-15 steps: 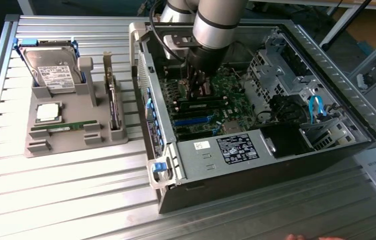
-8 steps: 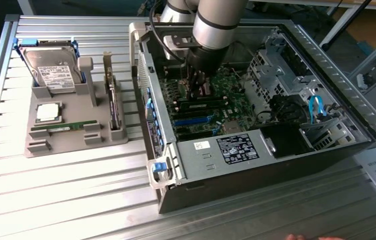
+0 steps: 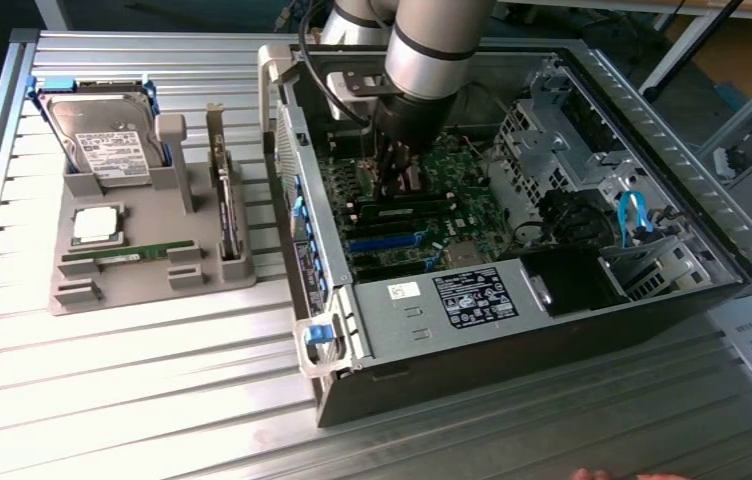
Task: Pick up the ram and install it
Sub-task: 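Press down the ram until it locks into place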
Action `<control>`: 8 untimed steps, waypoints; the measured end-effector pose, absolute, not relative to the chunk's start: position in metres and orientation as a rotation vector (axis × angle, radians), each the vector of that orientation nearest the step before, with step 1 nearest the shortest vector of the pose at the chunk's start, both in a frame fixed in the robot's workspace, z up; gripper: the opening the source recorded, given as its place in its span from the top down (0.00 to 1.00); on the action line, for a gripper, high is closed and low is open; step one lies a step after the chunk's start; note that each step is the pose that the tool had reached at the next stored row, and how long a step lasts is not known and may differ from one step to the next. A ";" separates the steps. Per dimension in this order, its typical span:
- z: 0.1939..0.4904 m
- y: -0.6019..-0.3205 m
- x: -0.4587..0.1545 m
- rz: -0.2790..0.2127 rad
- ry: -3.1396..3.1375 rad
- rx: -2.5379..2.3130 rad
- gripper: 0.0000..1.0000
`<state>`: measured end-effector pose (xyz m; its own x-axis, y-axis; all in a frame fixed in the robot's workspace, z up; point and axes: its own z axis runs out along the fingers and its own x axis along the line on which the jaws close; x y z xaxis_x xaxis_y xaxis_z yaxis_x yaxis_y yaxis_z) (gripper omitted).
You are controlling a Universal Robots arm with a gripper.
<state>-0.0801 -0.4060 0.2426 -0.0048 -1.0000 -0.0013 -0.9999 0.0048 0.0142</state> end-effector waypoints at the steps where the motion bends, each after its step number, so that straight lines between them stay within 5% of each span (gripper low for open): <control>1: 0.242 -0.406 -0.080 -0.017 -2.220 2.210 0.90; 8: 0.240 -0.406 -0.080 -0.017 -2.220 2.210 0.90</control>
<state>-0.0801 -0.4060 0.2404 -0.0048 -1.0000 -0.0013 -0.9999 0.0048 0.0142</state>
